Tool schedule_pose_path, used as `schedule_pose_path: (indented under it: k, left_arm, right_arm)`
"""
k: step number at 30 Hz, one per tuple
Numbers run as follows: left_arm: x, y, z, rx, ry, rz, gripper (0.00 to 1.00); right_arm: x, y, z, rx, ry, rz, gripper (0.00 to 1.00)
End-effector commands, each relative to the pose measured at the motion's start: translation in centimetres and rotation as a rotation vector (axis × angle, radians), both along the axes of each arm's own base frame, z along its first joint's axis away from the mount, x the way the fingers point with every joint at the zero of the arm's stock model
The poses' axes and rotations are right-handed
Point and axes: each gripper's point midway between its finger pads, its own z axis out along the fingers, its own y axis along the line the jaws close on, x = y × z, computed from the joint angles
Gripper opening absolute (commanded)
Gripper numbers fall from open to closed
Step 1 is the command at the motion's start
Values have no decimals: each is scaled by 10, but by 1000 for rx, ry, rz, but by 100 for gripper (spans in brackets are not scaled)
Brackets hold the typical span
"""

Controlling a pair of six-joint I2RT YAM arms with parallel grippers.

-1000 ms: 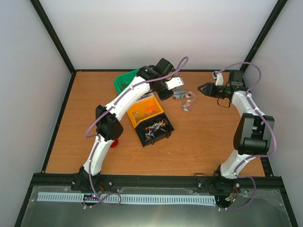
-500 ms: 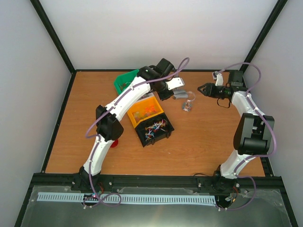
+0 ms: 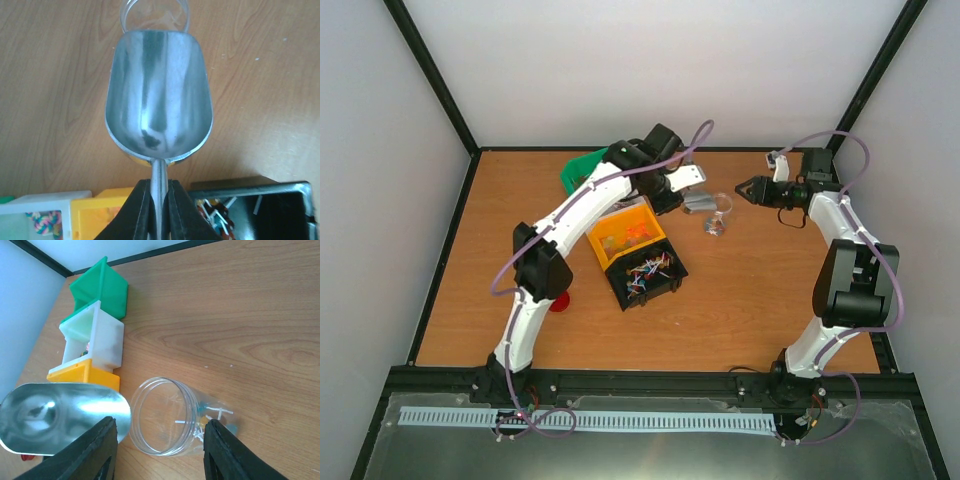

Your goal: Pack the candies

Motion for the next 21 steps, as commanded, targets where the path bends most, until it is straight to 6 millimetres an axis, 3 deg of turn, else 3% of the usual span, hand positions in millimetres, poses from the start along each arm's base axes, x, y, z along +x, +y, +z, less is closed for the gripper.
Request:
schedule_pose_path:
  k: [1,5,9,15,21]
  left_arm:
    - [-7,20,62,-183,17,54,1]
    - [-28,58,67,-215,70,93,1]
    - [-62,94,60,-191,98,78,1]
    - [-114,149,42,-90,165,122,1]
    - [-155,187,13,42,214,143,1]
  right_arm:
    - [-3,8,22,6,-45,68,47]
    - [-17,22,39,39,-51,129,49]
    - [-43,47,38,16,-33,226,50]
    - [-87,86,20,-52,-4,391,56]
    - [-120,115,-10,-105,51,492,56]
